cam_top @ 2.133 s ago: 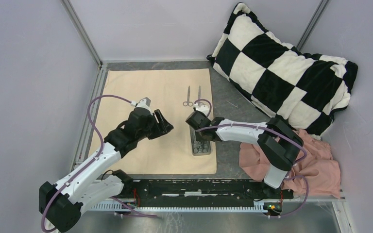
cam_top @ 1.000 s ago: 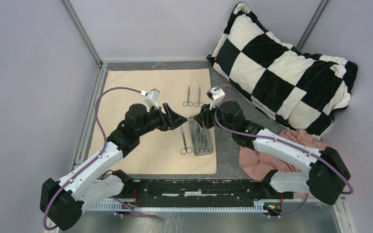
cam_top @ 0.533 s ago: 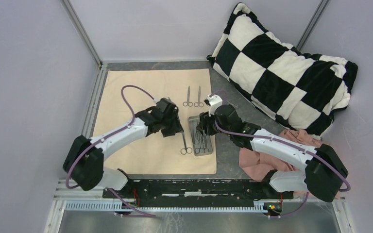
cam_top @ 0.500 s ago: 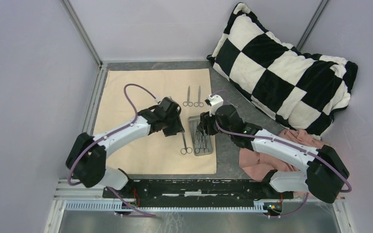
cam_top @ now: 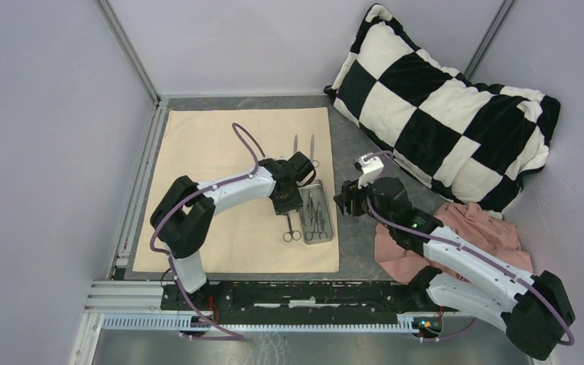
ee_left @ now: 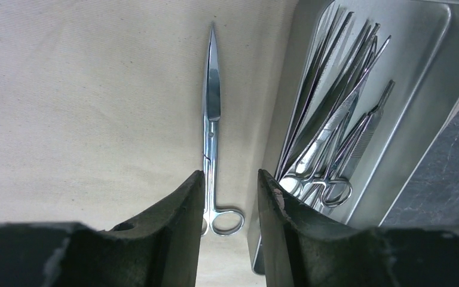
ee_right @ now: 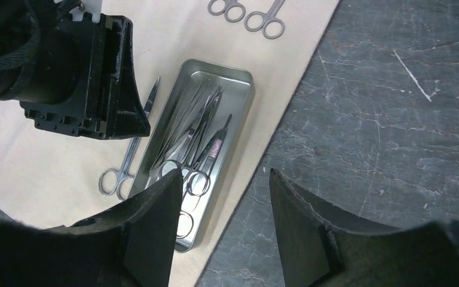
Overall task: Open and lay out the surgical kit
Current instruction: Pick up the medical item from the surgical kit.
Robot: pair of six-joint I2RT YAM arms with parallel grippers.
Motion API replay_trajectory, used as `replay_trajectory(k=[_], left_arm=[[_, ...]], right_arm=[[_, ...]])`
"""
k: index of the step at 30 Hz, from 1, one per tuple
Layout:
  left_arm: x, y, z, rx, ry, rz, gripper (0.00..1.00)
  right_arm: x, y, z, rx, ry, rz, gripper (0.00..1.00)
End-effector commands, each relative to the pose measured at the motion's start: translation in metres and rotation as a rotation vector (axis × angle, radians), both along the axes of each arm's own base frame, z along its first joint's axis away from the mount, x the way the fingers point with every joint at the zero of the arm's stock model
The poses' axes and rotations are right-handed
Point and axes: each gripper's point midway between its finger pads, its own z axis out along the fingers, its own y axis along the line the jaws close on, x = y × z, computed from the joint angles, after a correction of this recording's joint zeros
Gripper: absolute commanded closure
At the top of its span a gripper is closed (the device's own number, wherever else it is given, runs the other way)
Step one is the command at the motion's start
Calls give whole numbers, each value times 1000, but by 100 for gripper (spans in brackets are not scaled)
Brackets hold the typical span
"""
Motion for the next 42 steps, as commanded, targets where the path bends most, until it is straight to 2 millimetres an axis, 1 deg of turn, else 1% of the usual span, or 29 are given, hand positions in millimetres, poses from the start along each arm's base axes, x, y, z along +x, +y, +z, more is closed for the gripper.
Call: replay_trajectory(k=[1,4,10,12,15,19,25,28,30,35,42], left_arm=[[9,1,0,38,-20,84,55],[8,2,-7,55,-8,96,58],[7,8,-15,83,-13,106,59],[8,9,-18,92,-15,102,60],[9,9,-24,105,-9,98,66],[12,8,-27,121,-14,80,67],[15,14,-32,160,-26,59,71],[14,18,-35,173,-26,54,77],[14,20,-32,181,-35,46,83],[16,22,-19,189,-80,28,91],[19,25,3,203,-123,-13,98]], right_arm=[[1,-11,13,11,-71,-8,38],[0,-17,16,17,-91,-14,38],[-1,-26,18,3,-111,-27,37],[-2,-27,17,0,-111,-24,37],[-2,-30,15,-3,-109,-29,37],[-2,-33,14,-3,-108,-39,37],[-4,-34,10,6,-97,-46,37],[-5,-32,11,16,-93,-37,37],[-4,-31,12,17,-94,-38,37],[-5,-33,11,18,-95,-43,37],[-5,-33,7,21,-84,-47,37]])
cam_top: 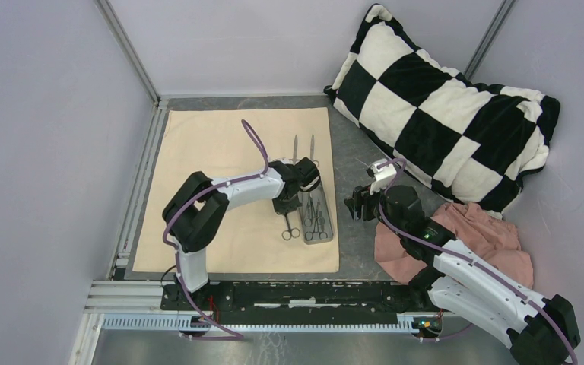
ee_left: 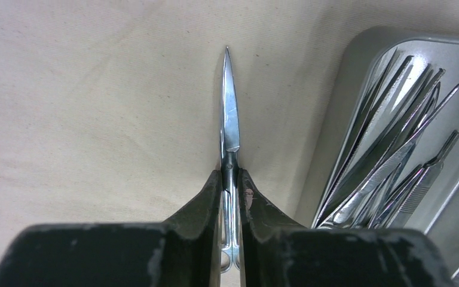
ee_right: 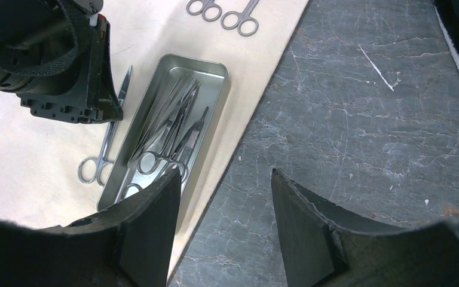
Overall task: Open and lay out the surgical kit
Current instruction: Pick up the medical item from the surgical kit, then place the medical item in the surgical kit.
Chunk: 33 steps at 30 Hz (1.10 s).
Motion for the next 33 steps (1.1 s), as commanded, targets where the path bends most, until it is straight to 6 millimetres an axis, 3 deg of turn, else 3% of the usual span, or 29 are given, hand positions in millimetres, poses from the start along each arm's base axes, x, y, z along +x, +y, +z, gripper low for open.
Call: replay_trajectory(k=[1,8,17,24,29,33], left_arm=[[11,10,30,35,-94,-52,98],[37,26,49,97,-141,-131,98],[126,49,55,129,-151,-325,98],[205,35,69,122,-248,-417,98],[245,25,67,116,-282,-431,98],[264,23,61,103,-279,-406,98]], right_arm=[[2,1,6,27,-20,-8,37],[4,1,3,26,-17,-10,37],[7,-3,-2,8,-20,-27,37],[10,-6,-9,-18,-12,-37,37],[10,-9,-12,-33,-9,-38,37],[11,-10,-14,-39,-4,-39,37]])
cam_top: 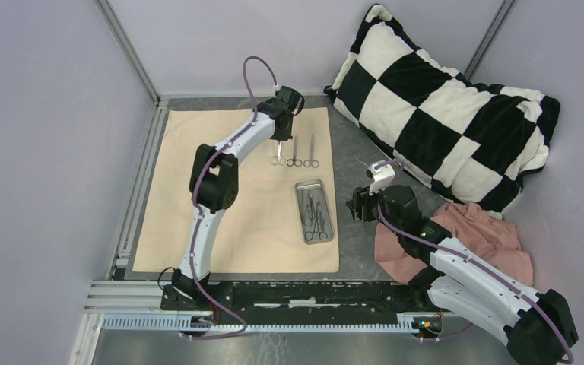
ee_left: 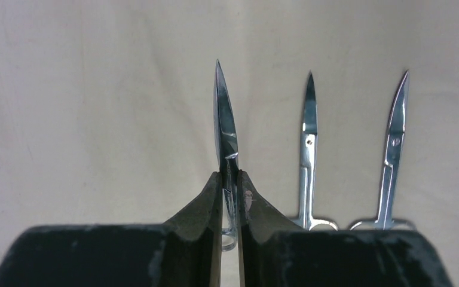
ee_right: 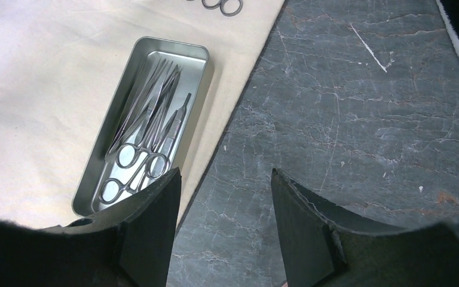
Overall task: Open and lay out the surgical kit
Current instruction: Place the medical item in the surgical kit.
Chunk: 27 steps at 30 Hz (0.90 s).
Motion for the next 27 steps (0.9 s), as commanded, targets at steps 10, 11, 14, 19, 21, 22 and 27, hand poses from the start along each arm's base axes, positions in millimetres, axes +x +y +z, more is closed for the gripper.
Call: replay_trajectory(k=[10,11,14,19,21,22,27], left_arm=[[24,8,1,1,-10,3,98],[22,6,-1,-8,-2,1,98],[19,3,-7,-30,16,4,98],[18,2,-15,-49,31,37,98],[18,3,-16,-48,29,51,98],[19,5,-17,-46,28,62,97],[19,9,-11,-65,29,93,72]], right_arm=[[6,-3,6,9,-38,-14,37],[6,-3,6,14,-38,-14,37],[6,-1,7,23,-36,-8,37],[6,1,7,26,-32,-3,37],[6,1,8,28,-34,-3,37],[6,1,9,29,-34,-5,37],[5,2,7,16,-18,3,36]])
